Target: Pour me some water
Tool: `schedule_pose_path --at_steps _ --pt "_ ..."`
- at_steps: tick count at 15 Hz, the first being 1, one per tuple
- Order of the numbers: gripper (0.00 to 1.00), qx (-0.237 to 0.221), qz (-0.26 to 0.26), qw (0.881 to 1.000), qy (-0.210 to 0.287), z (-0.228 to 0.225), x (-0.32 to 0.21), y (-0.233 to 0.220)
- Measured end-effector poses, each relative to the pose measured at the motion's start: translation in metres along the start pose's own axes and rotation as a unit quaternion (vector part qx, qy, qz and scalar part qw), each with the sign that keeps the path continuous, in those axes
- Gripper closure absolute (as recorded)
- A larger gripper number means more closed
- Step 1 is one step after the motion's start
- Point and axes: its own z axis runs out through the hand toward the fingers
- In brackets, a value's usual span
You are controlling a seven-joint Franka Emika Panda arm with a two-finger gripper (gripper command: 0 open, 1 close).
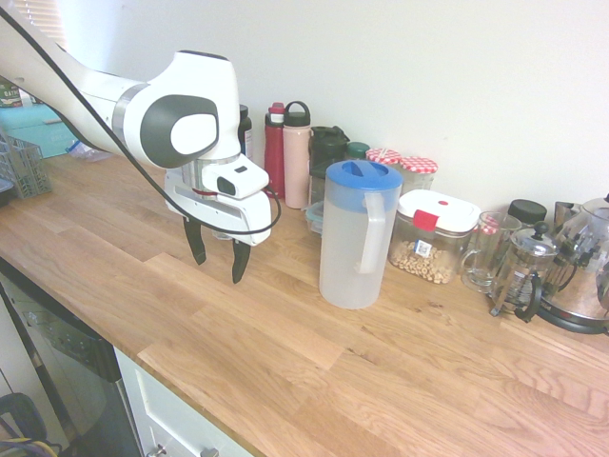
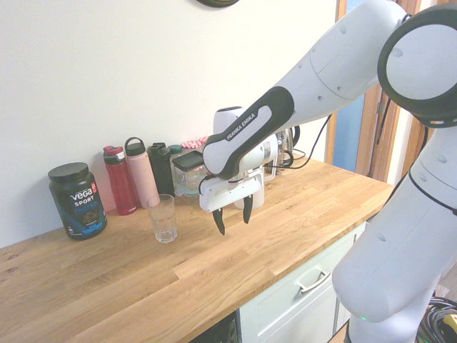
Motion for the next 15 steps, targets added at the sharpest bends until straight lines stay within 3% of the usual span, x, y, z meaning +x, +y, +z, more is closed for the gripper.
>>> schedule_pose_path --at_steps 4,8,12,15 --pt "0.0 -0.012 -0.014 1.0 0.007 -0.011 0.003 -0.001" --pt "0.0 -0.011 -0.093 0.995 0.017 -0.096 0.003 0.005" --pt "0.0 -0.002 -0.209 0.977 0.038 -0.195 0.017 0.057" --pt "0.0 0.015 -0.263 0.964 0.05 -0.236 0.055 0.098"
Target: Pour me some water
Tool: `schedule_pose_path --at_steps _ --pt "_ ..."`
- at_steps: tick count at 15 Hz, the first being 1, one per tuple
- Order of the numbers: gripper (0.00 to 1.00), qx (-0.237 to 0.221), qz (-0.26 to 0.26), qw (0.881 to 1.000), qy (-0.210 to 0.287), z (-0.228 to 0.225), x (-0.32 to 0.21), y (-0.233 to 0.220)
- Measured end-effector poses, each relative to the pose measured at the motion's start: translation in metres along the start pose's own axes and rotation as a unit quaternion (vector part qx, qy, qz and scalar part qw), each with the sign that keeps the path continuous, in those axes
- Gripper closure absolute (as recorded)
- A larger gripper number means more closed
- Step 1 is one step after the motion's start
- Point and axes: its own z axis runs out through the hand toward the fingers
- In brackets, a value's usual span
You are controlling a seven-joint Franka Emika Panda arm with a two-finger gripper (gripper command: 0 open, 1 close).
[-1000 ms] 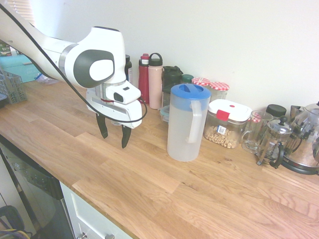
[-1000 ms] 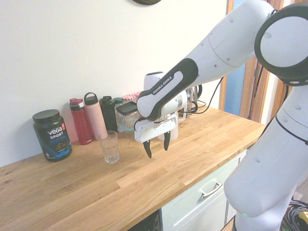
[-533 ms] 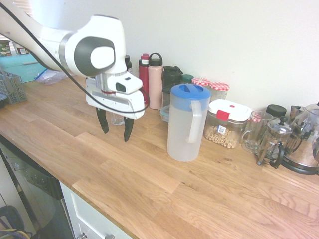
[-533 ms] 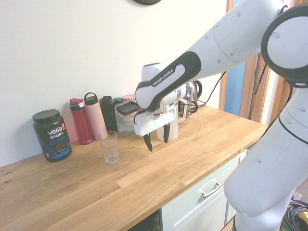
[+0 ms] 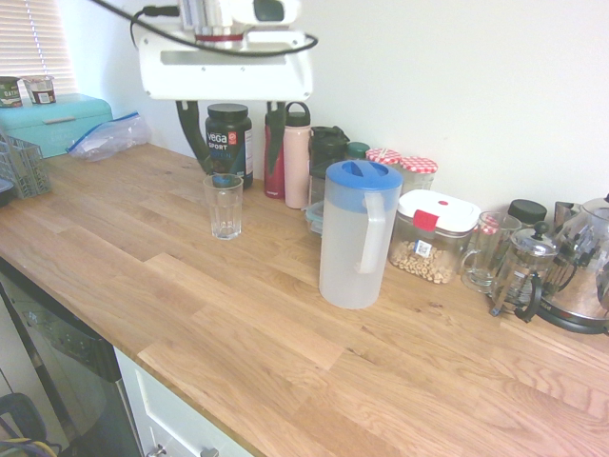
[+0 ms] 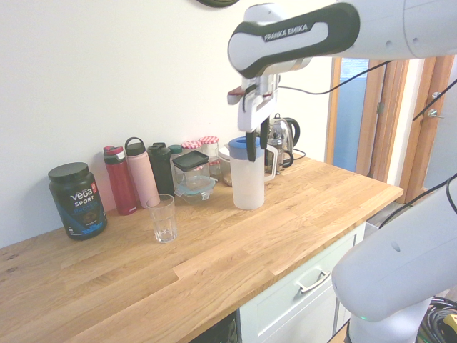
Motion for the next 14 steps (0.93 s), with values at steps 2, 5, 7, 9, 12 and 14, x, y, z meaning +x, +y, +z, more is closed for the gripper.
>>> schedule_pose_path --at_steps 2,5,7,9,12,14 --pt "0.0 -0.001 -0.004 1.0 0.004 -0.011 0.012 0.033" --pt "0.0 -0.007 0.016 1.0 -0.012 0.014 0.042 0.063" --pt "0.0 -0.018 0.027 0.999 -0.017 0.036 0.066 0.073" --pt "0.0 -0.027 0.033 0.999 -0.018 0.05 0.083 0.08" --pt "0.0 -0.032 0.036 0.999 -0.02 0.071 0.097 0.084" --pt "0.0 -0.033 0.035 0.999 -0.02 0.085 0.106 0.083"
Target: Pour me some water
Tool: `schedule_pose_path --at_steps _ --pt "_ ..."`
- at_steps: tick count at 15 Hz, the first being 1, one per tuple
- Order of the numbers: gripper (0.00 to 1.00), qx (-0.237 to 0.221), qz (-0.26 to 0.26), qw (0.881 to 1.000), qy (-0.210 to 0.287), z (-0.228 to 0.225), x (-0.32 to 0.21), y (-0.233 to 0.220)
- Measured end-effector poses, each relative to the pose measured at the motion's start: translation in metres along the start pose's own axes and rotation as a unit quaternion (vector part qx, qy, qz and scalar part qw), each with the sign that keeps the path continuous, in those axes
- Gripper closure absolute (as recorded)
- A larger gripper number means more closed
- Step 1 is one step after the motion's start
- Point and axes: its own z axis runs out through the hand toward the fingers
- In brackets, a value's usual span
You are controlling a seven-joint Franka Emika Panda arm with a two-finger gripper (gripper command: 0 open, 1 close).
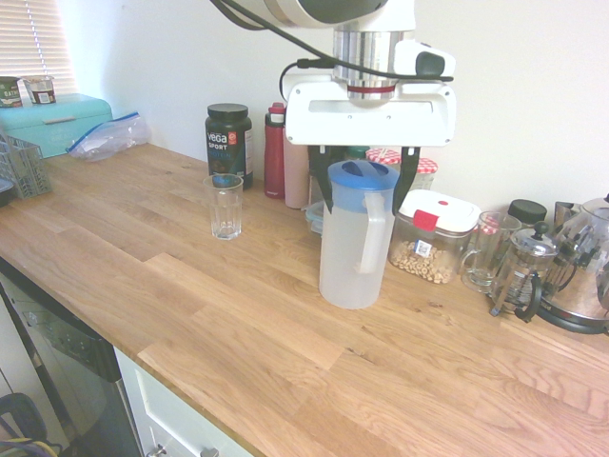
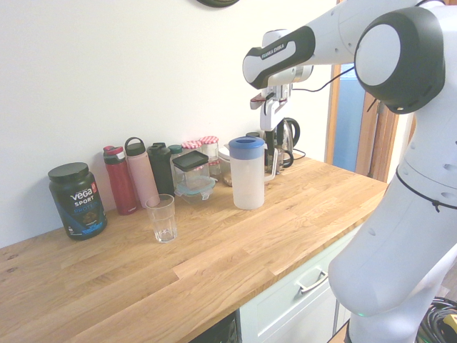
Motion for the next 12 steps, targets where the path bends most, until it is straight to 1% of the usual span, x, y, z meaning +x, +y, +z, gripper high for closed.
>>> schedule_pose_path --at_steps 4,5,12 --pt "0.0 0.0 -0.009 1.0 -0.008 0.035 0.022 -0.017" --pt "1.0 -0.001 -0.009 1.0 -0.01 0.039 0.026 -0.018" --pt "1.0 0.004 -0.003 1.0 -0.015 0.049 0.036 -0.017"
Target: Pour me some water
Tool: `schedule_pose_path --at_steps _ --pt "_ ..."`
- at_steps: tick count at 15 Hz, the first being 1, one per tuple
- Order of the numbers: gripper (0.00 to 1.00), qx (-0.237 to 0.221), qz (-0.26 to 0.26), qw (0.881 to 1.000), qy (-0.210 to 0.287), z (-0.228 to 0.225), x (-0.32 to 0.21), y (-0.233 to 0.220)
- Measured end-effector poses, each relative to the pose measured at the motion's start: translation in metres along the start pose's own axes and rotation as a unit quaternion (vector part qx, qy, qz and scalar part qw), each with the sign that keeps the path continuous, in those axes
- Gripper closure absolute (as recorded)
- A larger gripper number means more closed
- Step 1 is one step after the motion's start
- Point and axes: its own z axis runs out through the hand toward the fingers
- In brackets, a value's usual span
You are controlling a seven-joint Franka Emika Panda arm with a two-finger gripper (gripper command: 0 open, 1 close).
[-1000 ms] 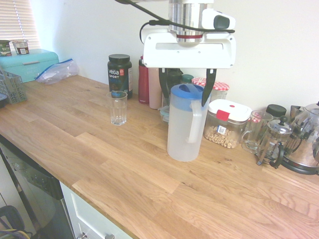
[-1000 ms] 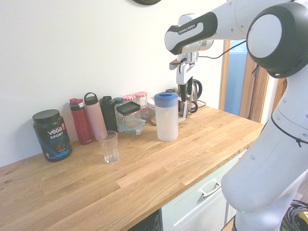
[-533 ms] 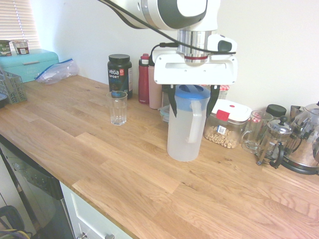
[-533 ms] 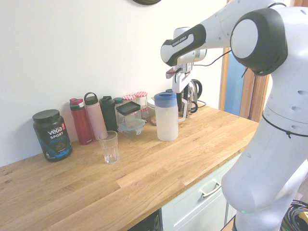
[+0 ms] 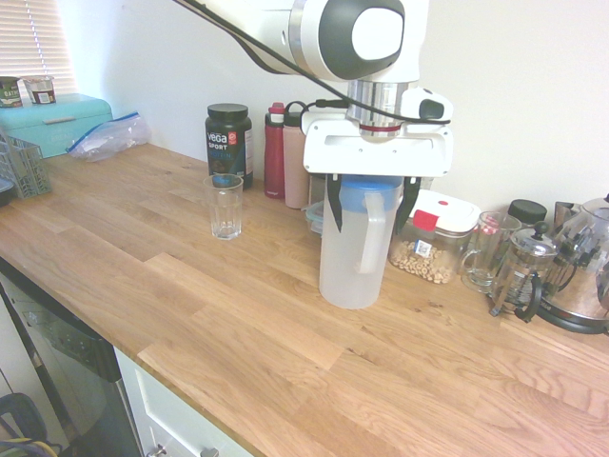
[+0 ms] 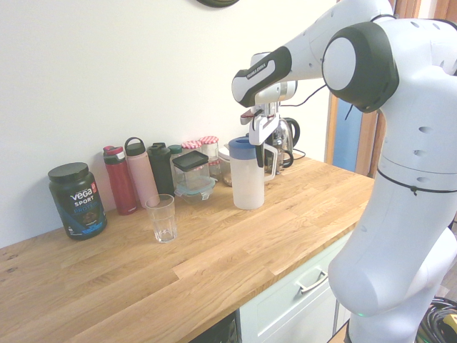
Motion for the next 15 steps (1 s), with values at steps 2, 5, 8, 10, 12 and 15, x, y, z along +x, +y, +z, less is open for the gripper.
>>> schedule_pose_path --at_steps 2,5,8,10,12,15 --pt "1.0 0.002 0.001 1.0 -0.002 0.0034 0.001 -0.0006" --pt "1.0 0.003 0.001 1.0 -0.003 0.0052 0.0017 -0.0014" --pt "1.0 0.003 0.002 1.0 -0.003 0.0053 0.0017 -0.001" --pt "1.0 0.003 0.001 1.0 -0.003 0.0053 0.0017 -0.001" --pt "1.0 0.003 0.001 1.0 -0.003 0.0054 0.0018 -0.0016" --pt "1.0 0.003 0.0 1.0 -0.003 0.0056 0.0019 -0.0035"
